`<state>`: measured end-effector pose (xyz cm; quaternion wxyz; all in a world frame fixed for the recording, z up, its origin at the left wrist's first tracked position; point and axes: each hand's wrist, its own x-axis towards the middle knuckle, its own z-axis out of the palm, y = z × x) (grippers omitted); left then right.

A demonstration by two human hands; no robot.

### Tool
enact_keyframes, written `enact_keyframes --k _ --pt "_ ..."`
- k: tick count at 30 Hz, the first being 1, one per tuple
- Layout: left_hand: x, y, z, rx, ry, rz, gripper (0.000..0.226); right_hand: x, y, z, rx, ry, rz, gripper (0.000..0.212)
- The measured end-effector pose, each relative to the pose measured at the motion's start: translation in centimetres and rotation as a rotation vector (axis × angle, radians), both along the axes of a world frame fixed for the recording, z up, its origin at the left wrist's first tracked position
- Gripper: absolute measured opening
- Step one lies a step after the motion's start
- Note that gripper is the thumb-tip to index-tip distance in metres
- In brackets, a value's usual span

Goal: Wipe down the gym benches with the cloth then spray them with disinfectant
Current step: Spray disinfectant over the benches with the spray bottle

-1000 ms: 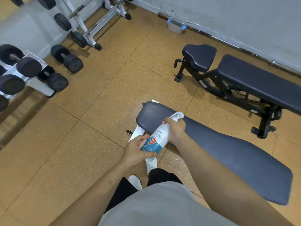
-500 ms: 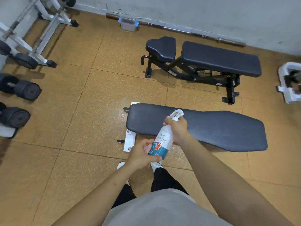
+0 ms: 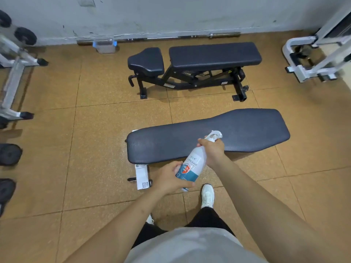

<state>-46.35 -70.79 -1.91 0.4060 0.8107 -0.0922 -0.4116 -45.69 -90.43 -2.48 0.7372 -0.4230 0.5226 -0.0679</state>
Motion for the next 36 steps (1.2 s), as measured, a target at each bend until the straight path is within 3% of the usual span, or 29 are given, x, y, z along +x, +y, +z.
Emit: enact_keyframes --k 6,10,16,27,36 --pt "-1.8 -12.1 0.5 0.140 -0.109 -0.153 0.078 -3.0 -11.5 -0.1 0.040 -0.041 -0.041 0.024" --pt "-3.5 -19.5 0.7 0.165 -0.127 -0.206 0.085 -5.4 -19.0 0.1 0.034 0.000 -0.108 0.026" --pt "-4.5 -28.4 1.2 0.170 -0.167 -0.331 0.074 -9.0 -27.5 0.7 0.055 -0.039 -0.228 0.025" --pt "-6.4 -39.2 1.9 0.133 -0.217 -0.586 0.077 -16.0 -36.7 1.6 0.027 -0.077 -0.533 0.024" --pt "-8.6 -42.2 1.5 0.042 -0.211 -0.615 0.078 -18.8 -39.3 1.5 -0.052 -0.092 -0.620 0.027"
